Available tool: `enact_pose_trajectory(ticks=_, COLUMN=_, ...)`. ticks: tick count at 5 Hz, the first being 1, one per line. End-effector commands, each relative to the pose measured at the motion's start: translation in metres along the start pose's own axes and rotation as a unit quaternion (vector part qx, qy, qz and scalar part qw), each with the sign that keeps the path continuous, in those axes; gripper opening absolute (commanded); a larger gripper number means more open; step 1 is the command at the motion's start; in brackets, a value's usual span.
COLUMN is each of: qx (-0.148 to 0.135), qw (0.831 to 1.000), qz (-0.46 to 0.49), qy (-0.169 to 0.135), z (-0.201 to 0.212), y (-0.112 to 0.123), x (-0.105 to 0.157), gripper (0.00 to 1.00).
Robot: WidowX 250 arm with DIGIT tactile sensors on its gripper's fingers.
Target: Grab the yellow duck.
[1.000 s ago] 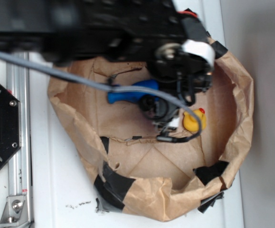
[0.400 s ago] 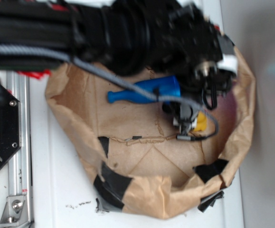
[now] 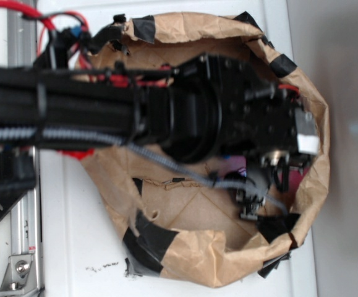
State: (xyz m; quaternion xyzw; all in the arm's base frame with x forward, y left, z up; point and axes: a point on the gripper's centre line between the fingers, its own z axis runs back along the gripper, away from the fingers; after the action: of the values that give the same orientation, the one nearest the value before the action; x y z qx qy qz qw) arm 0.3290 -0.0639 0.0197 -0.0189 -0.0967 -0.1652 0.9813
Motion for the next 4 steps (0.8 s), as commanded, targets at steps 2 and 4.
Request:
enact_pose_trajectory(ticks=2, qx=0.002, qw=0.999, qz=-0.018, qy=-0.027, z=0.028, y=-0.011, x=0.007, gripper=0.84)
enact_pose_trajectory(ticks=4, qx=0.012, qw=1.000, qz=-0.007, qy=-0.017, z=0.027, y=-0.003, x=0.007, gripper=0.00)
